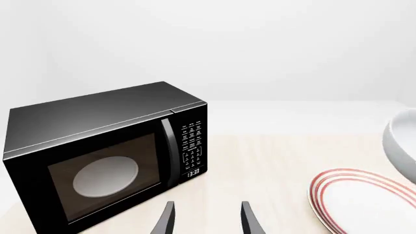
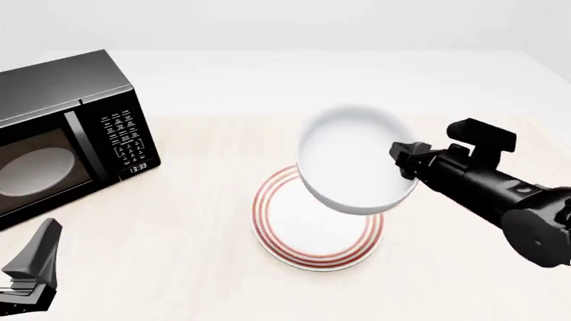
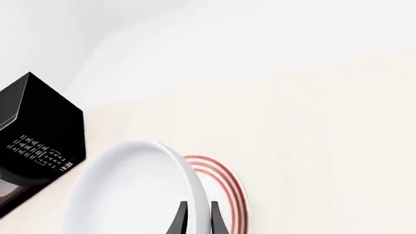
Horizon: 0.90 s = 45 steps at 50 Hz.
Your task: Put the white bowl to the right of the plate.
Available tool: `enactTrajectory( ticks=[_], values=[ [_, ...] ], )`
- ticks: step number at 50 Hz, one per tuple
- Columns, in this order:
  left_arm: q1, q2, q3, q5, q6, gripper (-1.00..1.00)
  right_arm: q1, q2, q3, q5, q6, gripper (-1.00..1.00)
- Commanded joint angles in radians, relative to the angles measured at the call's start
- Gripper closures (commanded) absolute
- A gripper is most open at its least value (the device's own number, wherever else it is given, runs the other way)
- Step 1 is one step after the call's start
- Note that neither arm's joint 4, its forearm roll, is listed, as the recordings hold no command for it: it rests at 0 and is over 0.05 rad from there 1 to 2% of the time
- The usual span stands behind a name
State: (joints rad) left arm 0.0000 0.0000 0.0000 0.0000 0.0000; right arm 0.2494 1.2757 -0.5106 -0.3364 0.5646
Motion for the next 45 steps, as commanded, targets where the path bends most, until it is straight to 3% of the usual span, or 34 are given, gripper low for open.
enactTrajectory(
  ticks=[1, 17, 31, 45],
  values=[
    [0.0, 0.0, 0.0, 0.0, 0.0, -1.0, -0.102, -0.145, 0.134, 0.015, -0.122, 1.0],
    [0.0, 0.0, 0.0, 0.0, 0.0, -1.0, -0.24, -0.234, 0.306, -0.064, -0.071, 1.0],
    [0.0, 0.0, 0.0, 0.0, 0.0, -1.0, -0.315, -0.276, 0.295, 0.001, -0.072, 1.0],
    [0.0, 0.0, 0.0, 0.0, 0.0, -1.0, -0.385, -0.129, 0.277, -0.099, -0.058, 1.0]
  ],
)
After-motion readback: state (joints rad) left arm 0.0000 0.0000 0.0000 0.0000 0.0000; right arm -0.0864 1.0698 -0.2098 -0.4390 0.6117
